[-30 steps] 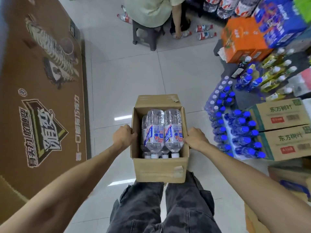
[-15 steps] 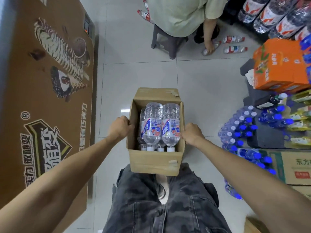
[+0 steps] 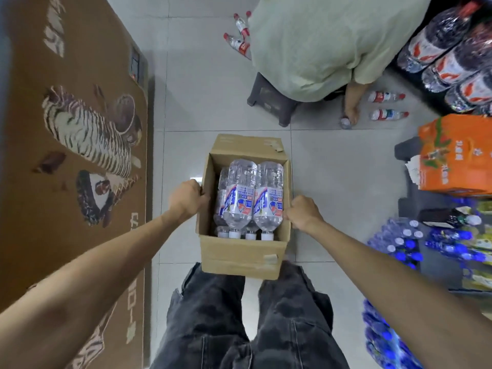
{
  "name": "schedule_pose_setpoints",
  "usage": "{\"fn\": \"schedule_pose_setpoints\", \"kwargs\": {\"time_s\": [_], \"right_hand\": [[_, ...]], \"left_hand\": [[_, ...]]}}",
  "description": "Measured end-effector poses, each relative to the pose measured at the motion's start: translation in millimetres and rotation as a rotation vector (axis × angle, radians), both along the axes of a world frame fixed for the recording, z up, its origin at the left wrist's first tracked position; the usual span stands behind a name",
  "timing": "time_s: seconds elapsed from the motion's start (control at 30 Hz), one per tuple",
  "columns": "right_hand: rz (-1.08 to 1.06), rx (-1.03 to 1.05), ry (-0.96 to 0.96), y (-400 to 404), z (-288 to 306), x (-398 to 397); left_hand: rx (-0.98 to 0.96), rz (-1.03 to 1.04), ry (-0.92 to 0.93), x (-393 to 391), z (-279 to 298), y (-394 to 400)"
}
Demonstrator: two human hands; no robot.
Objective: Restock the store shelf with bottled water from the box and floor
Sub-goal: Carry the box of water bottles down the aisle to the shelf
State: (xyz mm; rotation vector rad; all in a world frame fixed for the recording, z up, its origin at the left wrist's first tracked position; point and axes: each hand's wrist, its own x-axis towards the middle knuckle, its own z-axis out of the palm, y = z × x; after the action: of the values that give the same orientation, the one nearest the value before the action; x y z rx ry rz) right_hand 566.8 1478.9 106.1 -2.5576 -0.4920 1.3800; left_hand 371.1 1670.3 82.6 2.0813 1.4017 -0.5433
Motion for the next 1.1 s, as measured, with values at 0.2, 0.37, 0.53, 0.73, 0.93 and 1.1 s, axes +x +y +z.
{"fn": "schedule_pose_setpoints", "kwargs": {"time_s": [0.2, 0.37, 0.53, 0.73, 0.93, 1.1], "right_hand": [[0.002, 0.024, -0.022, 113, -14, 47], [0.031, 0.062, -0.041, 205, -17, 106], [0.074, 0.081, -0.070, 300, -6, 159], [0.132, 0.114, -0.096, 425, -3, 214], [0.103, 0.069, -0.054, 534, -10, 242], [0.147, 0.002, -0.071, 627, -3, 267]], "left_hand": [[0.040, -0.001, 0.051, 52, -2, 117], [0.081, 0.003, 0.030, 106, 7, 203], [0.048, 0.110, -0.008, 150, 19, 283], [0.014, 0.187, -0.024, 194, 24, 393], [-0.018, 0.148, -0.055, 231, 18, 518], [-0.037, 0.104, -0.032, 261, 20, 618]]}}
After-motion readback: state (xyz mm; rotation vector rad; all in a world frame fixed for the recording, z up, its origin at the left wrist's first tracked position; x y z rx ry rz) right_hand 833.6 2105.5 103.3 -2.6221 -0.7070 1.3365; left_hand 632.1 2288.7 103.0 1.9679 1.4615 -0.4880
